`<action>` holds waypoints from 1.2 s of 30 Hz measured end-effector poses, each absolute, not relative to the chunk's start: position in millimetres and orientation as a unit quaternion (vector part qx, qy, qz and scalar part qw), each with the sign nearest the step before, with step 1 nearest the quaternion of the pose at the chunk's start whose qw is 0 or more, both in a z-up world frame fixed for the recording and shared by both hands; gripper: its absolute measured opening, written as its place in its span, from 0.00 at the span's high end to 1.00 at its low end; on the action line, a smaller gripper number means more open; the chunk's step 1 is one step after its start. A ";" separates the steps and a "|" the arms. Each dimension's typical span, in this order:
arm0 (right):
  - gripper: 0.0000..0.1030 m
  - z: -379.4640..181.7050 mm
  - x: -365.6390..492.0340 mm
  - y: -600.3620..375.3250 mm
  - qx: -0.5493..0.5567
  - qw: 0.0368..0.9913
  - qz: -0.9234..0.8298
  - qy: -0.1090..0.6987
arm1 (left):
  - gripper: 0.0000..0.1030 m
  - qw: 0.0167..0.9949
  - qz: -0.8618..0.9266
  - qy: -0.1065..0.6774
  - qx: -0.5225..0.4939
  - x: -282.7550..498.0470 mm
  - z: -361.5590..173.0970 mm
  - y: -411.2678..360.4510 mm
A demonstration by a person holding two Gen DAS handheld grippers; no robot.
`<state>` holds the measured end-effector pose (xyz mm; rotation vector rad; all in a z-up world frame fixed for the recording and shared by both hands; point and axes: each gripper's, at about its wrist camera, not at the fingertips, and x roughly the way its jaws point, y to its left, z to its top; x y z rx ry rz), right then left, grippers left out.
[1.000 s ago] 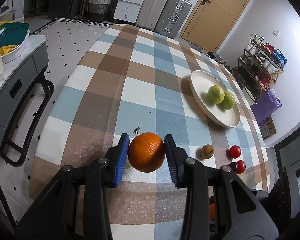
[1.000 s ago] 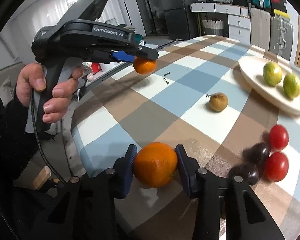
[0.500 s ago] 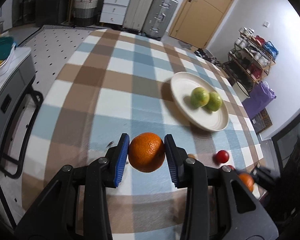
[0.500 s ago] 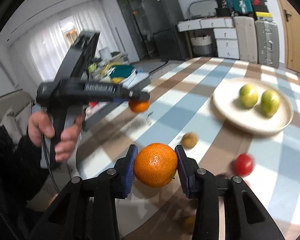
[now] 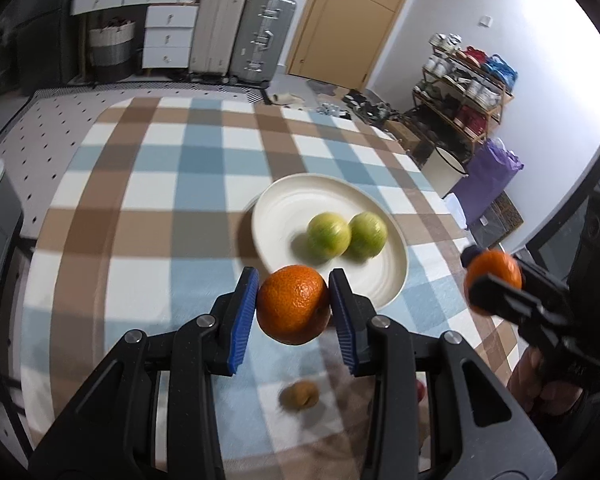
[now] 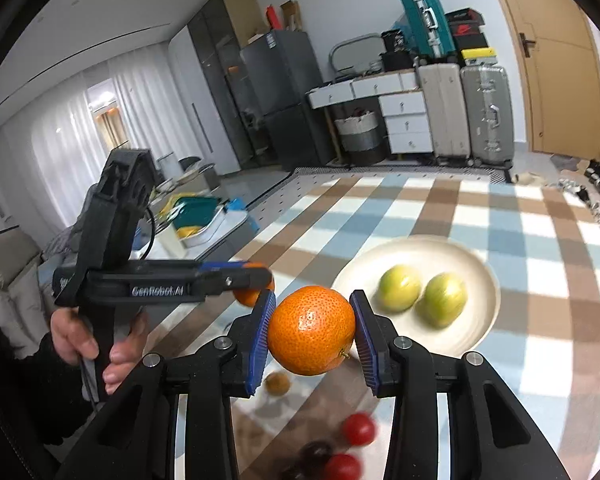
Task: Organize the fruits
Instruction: 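Bring both held oranges over the plate beside the citrus fruits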
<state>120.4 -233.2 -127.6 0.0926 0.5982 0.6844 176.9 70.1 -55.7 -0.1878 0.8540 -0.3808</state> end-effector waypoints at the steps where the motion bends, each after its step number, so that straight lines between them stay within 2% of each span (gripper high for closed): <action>1: 0.63 -124.4 125.0 -235.8 0.046 0.899 0.328 0.286 | 0.68 0.889 -0.185 0.410 -0.089 181.4 -54.2 67.0; 16: 0.63 -111.8 219.0 -264.3 0.097 0.902 0.301 0.295 | 0.68 0.873 -0.222 0.425 -0.087 276.0 -48.7 26.9; 26: 0.63 -137.0 273.9 -274.8 0.118 0.902 0.265 0.321 | 0.68 0.856 -0.237 0.450 -0.094 337.2 -69.0 -8.8; 36: 0.63 -178.0 311.5 -277.0 0.157 0.883 0.261 0.358 | 0.68 0.837 -0.233 0.486 -0.094 372.1 -113.1 -20.2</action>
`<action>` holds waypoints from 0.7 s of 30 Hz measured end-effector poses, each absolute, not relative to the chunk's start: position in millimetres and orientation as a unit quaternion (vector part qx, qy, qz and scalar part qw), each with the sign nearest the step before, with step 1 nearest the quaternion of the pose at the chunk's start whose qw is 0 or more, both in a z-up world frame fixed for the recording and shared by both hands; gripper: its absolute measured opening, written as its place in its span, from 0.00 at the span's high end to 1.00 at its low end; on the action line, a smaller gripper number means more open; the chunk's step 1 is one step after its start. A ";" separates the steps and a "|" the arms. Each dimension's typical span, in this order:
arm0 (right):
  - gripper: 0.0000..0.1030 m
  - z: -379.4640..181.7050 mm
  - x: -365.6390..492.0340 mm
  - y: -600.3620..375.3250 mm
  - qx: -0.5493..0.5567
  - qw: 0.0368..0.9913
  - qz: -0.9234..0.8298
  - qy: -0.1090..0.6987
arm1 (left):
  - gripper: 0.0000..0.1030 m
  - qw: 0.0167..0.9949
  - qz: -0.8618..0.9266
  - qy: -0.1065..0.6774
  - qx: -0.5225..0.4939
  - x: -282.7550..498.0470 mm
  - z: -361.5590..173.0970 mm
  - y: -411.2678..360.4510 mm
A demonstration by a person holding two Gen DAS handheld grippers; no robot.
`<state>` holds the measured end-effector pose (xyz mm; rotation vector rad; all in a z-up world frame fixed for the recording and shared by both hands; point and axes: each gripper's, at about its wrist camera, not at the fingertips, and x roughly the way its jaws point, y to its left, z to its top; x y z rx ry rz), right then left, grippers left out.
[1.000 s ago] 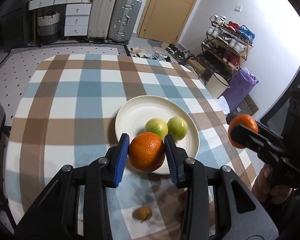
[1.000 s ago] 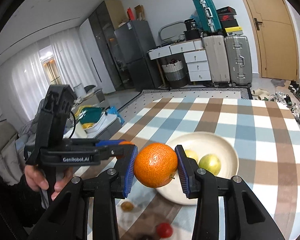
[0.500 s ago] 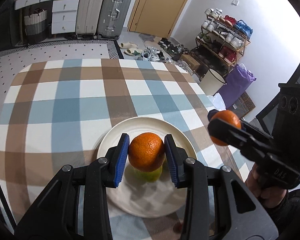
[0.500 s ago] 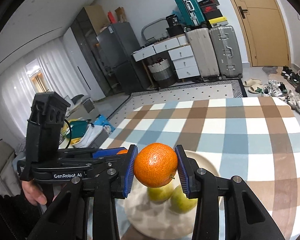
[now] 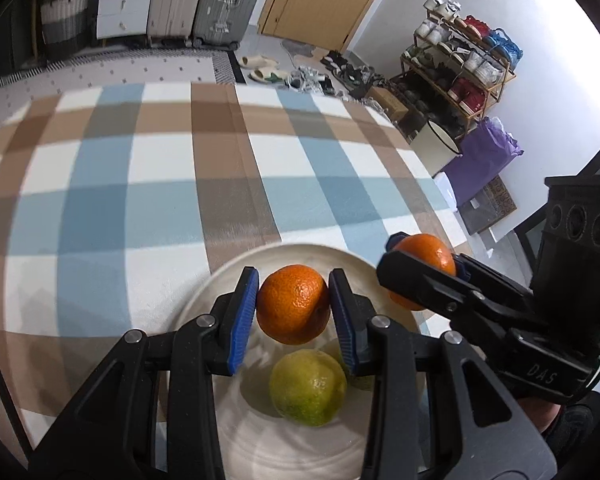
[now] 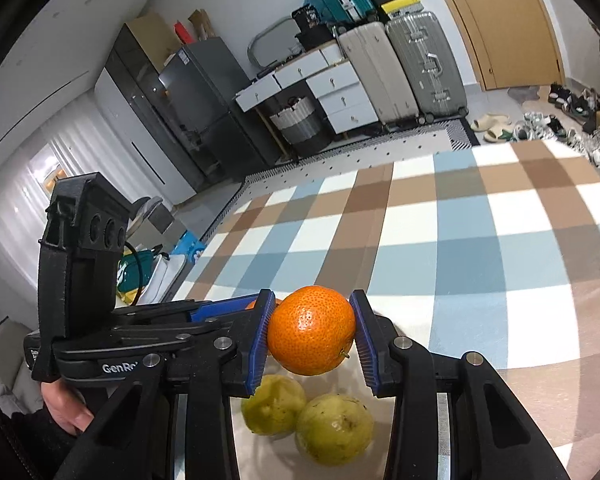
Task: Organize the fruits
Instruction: 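Bring both held oranges over the plate beside the citrus fruits, then lower both oranges onto the plate and open both tools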
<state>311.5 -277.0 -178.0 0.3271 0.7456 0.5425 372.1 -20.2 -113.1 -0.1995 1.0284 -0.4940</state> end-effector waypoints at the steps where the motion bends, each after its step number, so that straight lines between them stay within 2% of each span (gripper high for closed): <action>1: 0.63 -181.6 313.2 -276.9 0.160 0.880 0.261 0.363 | 0.68 0.834 -0.234 0.490 -0.097 373.8 -117.6 -20.7; 10: 0.62 -201.4 320.3 -279.6 0.193 0.859 0.276 0.384 | 0.68 0.831 -0.228 0.498 -0.095 378.5 -134.9 -22.6; 12: 0.59 -206.0 322.6 -277.7 0.197 0.856 0.272 0.394 | 0.68 0.828 -0.227 0.503 -0.098 380.4 -137.7 -23.6; 14: 0.52 -207.0 323.3 -278.2 0.198 0.858 0.260 0.396 | 0.67 0.828 -0.220 0.505 -0.104 380.3 -137.7 -21.5; 21: 0.49 -188.6 309.0 -285.1 0.197 0.872 0.259 0.367 | 0.66 0.844 -0.220 0.482 -0.084 363.3 -116.8 -17.7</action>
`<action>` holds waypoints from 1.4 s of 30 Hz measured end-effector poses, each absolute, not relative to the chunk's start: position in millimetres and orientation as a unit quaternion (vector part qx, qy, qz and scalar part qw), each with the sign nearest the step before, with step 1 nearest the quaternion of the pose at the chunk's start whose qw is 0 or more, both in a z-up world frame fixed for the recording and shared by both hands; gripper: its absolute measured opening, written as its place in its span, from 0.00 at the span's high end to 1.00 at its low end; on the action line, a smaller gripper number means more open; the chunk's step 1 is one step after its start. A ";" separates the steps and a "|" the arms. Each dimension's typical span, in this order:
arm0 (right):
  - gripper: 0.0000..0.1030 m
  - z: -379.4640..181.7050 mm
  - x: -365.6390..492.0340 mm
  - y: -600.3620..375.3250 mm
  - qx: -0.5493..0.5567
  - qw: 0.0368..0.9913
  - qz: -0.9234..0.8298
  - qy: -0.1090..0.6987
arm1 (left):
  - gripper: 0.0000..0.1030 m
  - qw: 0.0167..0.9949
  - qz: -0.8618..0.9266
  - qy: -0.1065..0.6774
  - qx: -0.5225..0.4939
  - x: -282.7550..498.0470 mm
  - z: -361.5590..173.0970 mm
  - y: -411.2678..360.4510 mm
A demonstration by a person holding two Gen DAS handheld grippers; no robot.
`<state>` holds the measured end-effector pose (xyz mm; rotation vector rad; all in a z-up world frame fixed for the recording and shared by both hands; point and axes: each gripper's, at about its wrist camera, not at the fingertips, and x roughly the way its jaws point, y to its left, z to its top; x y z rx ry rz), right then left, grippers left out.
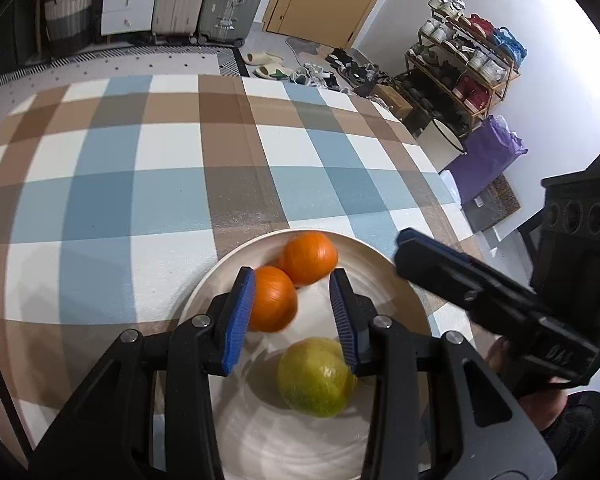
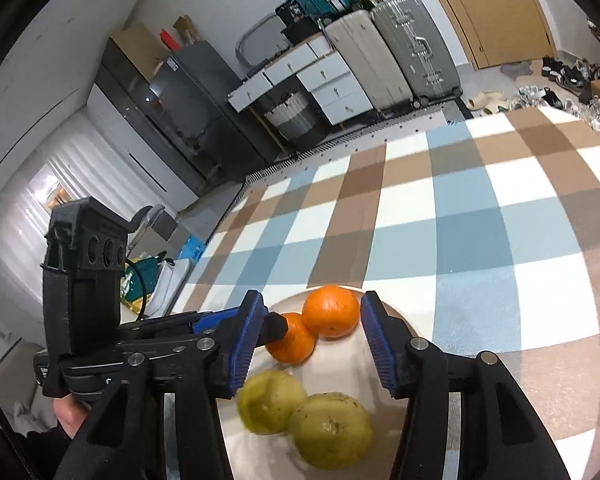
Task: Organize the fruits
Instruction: 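Lower both oranges onto the plate and open both tools, then withdraw both tools from the plate toward the remaining fruits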
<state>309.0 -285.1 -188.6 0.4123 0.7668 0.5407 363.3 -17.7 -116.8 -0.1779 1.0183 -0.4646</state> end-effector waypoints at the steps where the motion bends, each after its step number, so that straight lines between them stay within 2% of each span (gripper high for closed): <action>1: 0.47 -184.8 305.1 -287.4 0.201 0.873 0.258 0.363 | 0.66 0.846 -0.218 0.480 -0.083 360.5 -114.1 -16.9; 3: 0.41 -179.5 299.7 -290.9 0.204 0.874 0.258 0.358 | 0.66 0.848 -0.214 0.477 -0.082 353.6 -109.2 -13.3; 6: 0.40 -169.3 289.8 -295.9 0.202 0.877 0.262 0.349 | 0.65 0.856 -0.200 0.471 -0.072 338.8 -101.4 -6.7; 9: 0.39 -157.7 277.1 -301.8 0.195 0.885 0.256 0.337 | 0.58 0.867 -0.184 0.459 -0.061 320.3 -93.9 2.1; 11: 0.32 -149.8 266.4 -304.8 0.188 0.892 0.254 0.324 | 0.52 0.871 -0.177 0.454 -0.062 308.4 -90.0 8.9; 15: 0.31 -134.0 240.7 -304.7 0.163 0.904 0.254 0.302 | 0.50 0.879 -0.160 0.445 -0.063 284.7 -82.1 20.6; 16: 0.28 -129.5 233.1 -303.5 0.153 0.908 0.253 0.297 | 0.49 0.881 -0.157 0.443 -0.062 279.2 -79.7 22.8; 18: 0.21 -122.8 219.8 -301.2 0.139 0.913 0.255 0.285 | 0.43 0.886 -0.150 0.434 -0.059 265.8 -72.9 25.9; 20: 0.16 -116.5 205.3 -298.3 0.124 0.918 0.259 0.273 | 0.30 0.893 -0.142 0.424 -0.052 252.7 -65.5 28.1; 28: 0.05 -106.1 158.0 -293.3 0.090 0.926 0.266 0.252 | 0.19 0.910 -0.129 0.394 -0.031 202.4 -39.6 35.4; 33: 0.04 -107.7 133.3 -289.3 0.075 0.919 0.286 0.259 | 0.09 0.914 -0.105 0.391 -0.014 170.3 -39.3 38.2; 35: 0.04 -109.9 122.2 -288.2 0.069 0.918 0.289 0.264 | 0.01 0.916 -0.101 0.388 -0.013 158.4 -40.9 40.8; 42: 0.03 -123.7 79.7 -284.1 0.061 0.907 0.313 0.274 | 0.01 0.917 -0.080 0.390 -0.030 117.9 -53.7 57.5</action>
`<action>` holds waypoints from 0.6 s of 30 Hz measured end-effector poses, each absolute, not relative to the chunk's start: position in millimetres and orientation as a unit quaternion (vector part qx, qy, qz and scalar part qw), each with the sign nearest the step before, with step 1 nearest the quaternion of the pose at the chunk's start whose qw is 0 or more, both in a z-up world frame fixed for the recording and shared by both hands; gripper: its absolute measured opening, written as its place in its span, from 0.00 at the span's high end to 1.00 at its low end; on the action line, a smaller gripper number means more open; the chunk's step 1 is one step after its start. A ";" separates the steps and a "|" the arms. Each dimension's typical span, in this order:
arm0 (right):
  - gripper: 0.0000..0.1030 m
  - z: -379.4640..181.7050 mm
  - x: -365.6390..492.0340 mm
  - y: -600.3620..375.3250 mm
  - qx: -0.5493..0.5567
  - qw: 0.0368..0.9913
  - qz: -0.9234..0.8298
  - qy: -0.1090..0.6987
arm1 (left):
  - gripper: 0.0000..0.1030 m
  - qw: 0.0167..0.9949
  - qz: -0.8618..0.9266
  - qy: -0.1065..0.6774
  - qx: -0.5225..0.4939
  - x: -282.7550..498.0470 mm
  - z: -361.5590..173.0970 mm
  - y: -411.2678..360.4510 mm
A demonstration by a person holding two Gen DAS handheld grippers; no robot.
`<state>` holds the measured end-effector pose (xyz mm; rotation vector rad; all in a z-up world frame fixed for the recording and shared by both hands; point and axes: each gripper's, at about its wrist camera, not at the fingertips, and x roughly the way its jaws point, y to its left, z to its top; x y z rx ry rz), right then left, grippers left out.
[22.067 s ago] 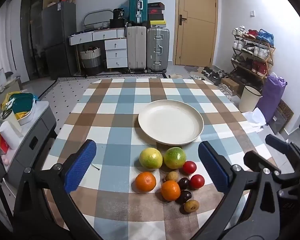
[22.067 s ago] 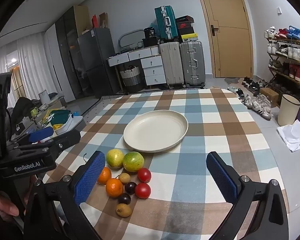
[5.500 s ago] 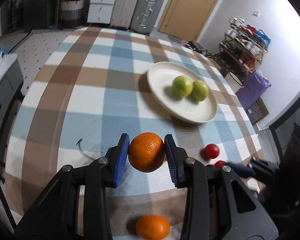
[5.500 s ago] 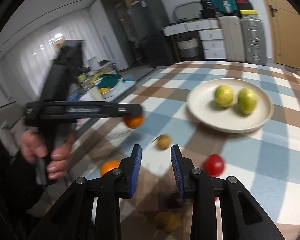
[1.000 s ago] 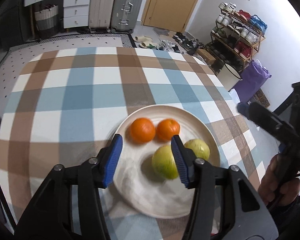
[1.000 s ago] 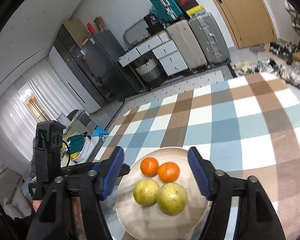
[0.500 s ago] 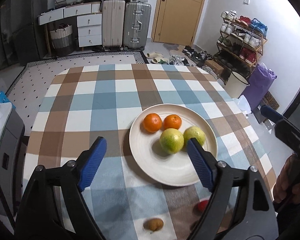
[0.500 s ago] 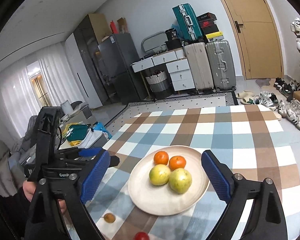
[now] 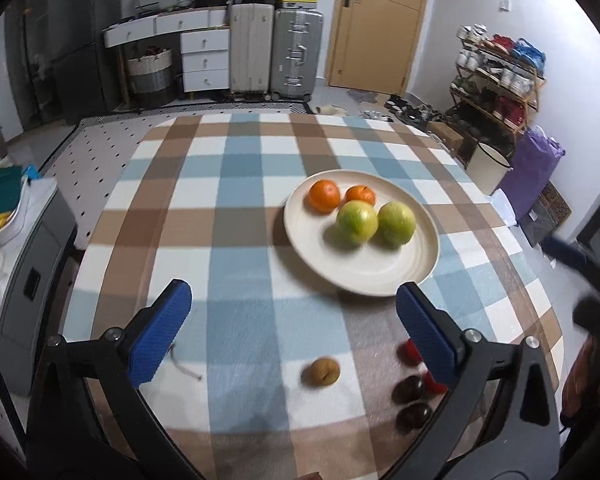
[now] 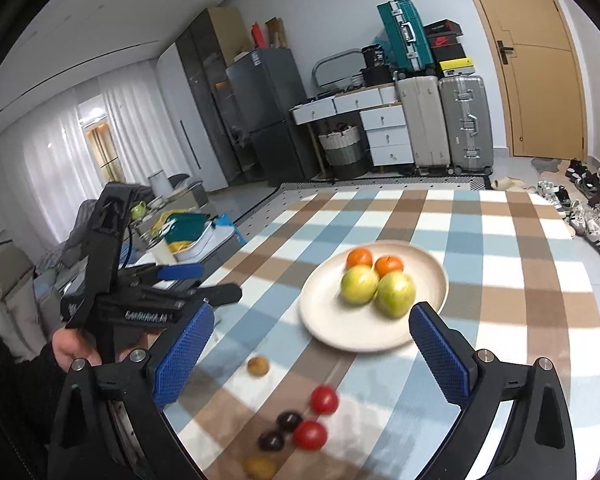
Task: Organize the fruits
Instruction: 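Withdraw both tools from the plate toward the remaining fruits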
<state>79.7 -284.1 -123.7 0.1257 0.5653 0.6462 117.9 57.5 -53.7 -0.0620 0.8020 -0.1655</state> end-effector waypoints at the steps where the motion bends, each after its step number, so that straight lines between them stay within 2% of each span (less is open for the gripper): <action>1: 0.03 -129.5 73.0 -281.8 0.064 0.902 0.324 0.280 | 0.01 0.916 -0.077 0.392 -0.034 113.5 -56.8 61.1; 8: 0.03 -175.5 42.8 -262.1 0.066 0.879 0.330 0.338 | 0.01 0.913 -0.051 0.401 -0.050 89.6 -73.3 77.6; 18: 0.03 -212.5 6.9 -254.3 0.031 0.872 0.318 0.370 | 0.01 0.908 -0.049 0.413 -0.053 57.8 -97.6 59.0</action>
